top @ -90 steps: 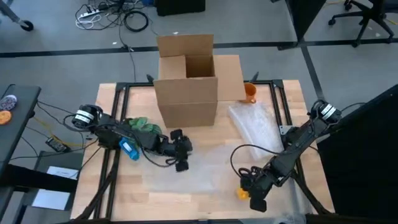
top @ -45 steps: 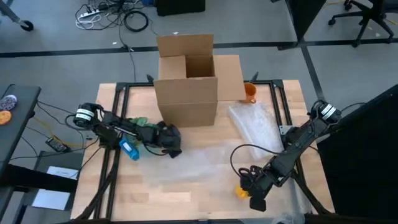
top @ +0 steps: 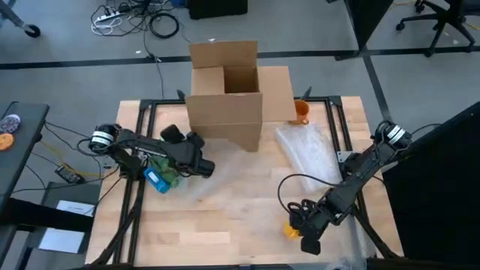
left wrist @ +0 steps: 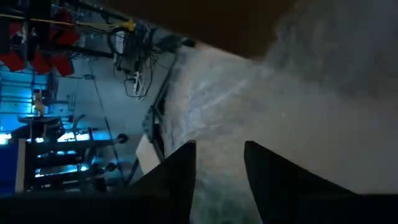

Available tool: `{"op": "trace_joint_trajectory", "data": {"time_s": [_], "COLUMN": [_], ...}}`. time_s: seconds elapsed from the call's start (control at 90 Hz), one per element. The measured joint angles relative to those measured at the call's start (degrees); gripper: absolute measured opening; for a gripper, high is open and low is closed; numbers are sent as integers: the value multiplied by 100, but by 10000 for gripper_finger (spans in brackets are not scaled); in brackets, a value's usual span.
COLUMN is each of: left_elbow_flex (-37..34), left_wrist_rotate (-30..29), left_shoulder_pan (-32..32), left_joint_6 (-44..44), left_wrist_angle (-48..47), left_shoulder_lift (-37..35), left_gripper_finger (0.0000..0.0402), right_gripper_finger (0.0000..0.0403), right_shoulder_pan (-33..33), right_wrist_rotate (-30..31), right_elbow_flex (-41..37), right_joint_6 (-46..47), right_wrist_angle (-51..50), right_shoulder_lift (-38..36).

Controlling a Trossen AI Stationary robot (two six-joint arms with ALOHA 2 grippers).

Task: Wrap mug
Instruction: Wrap the yellow mug with the bubble wrap

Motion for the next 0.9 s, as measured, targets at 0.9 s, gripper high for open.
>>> {"op": "trace_joint_trajectory", "data": {"time_s": [0.9], "left_elbow_flex": [493], "left_wrist_rotate": [1189], "left_shoulder_pan": [-1895], "left_joint_6": [3296], "left_wrist_angle": [6656], "left_shoulder_lift": [742], "left_gripper_finger": [121], "right_gripper_finger": [0], "right_shoulder_pan": [33], "right_wrist_rotate": [272], "right_elbow_flex": [-4], "right_joint_6": [-103], "right_wrist_angle": [13], "right_shoulder_lift": [4]}}
